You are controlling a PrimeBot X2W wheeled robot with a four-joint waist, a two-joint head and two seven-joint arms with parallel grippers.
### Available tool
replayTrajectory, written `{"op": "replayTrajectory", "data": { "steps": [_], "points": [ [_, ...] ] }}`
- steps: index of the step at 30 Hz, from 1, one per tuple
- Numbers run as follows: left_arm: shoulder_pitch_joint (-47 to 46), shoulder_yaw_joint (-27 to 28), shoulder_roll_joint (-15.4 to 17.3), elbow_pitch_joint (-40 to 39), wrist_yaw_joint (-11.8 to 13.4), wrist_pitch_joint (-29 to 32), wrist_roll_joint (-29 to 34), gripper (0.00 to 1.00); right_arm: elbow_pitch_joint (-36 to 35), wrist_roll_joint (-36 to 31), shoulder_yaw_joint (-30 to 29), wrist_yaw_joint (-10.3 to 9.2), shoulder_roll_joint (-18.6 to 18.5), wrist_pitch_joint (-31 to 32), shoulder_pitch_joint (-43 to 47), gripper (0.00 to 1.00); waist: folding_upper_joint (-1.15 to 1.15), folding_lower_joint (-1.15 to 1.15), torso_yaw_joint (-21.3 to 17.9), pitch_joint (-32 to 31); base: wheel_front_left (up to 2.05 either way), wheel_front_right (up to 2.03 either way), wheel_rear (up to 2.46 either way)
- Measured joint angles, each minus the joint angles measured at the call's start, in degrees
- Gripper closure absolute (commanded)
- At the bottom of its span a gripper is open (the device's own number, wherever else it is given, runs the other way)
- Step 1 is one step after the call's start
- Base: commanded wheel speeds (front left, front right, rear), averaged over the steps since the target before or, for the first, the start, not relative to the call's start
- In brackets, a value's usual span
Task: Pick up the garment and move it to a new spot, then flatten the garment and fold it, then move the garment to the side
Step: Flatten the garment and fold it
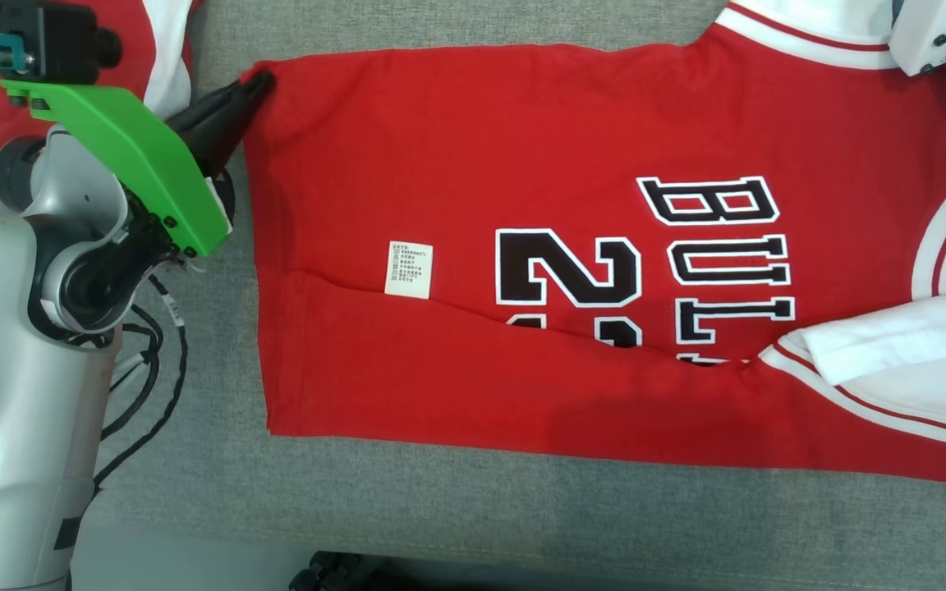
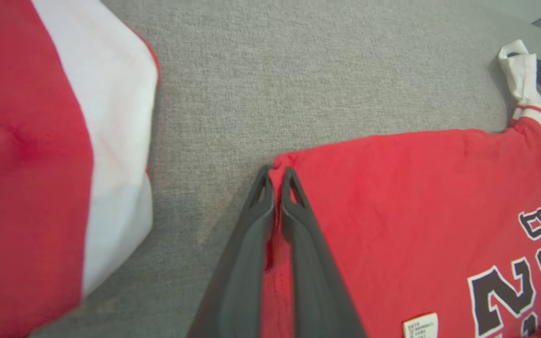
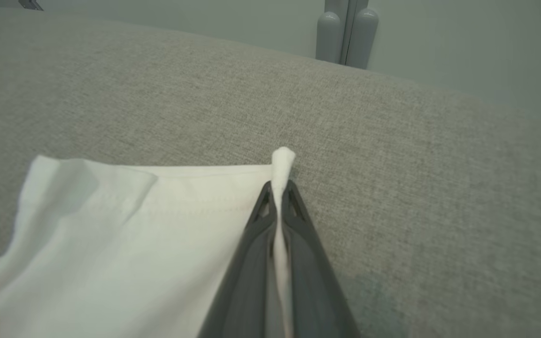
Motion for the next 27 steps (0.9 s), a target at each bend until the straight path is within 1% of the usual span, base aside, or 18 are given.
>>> {"op": "replayTrajectory", "data": {
  "steps": [8, 19, 27],
  "points": [
    [0.2, 0.9, 1.1, 1.1, -0.4, -2.2, 1.2, 1.0, -0.1, 0.0, 1.3, 0.0, 0.3, -2.2, 0.5, 1.0, 0.0, 0.0, -1.5, -1.5, 0.0, 0.0, 0.0],
    [3.2, 1.7, 1.6, 2.8, -0.5, -5.1, 1.4, 1.0, -3.1, 1.8, 1.6, 0.0, -0.6, -7.1, 1.8, 1.0, 0.0, 0.0, -4.7, -4.4, 0.0, 0.0, 0.0],
    [5.3, 2.0, 1.5, 3.9, -0.5, -8.3, 1.5, 1.0, -6.3, 3.0, 2.6, 0.0, -0.7, -11.4, 5.3, 1.0, 0.0, 0.0, -5.7, -6.3, 0.0, 0.0, 0.0]
  ]
}}
